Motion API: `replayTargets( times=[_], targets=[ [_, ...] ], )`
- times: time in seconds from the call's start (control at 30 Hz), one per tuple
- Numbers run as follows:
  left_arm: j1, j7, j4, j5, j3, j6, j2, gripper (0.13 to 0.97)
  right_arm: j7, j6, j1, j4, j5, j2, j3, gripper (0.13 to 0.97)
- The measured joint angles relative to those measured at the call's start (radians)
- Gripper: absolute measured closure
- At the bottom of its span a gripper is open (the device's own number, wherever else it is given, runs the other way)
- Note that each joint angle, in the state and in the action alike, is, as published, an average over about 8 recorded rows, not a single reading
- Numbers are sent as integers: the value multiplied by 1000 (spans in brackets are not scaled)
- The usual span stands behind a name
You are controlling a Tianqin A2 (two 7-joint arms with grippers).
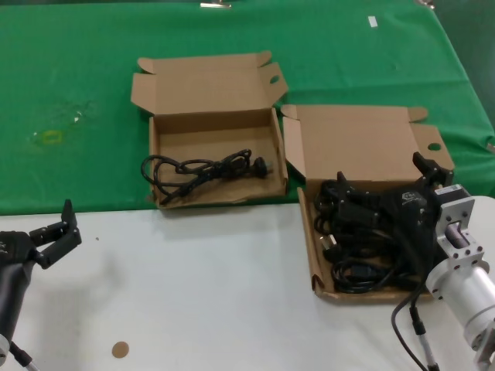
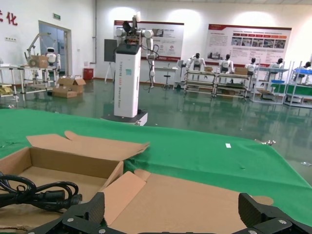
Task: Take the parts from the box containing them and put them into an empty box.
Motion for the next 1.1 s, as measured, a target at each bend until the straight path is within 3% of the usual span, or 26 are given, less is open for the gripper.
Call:
replayTargets(
  times=[1.1],
  targets=[
    [0,0,0,0,0,0,0,132,0,0,0,0,0,0,0,129]
  ],
)
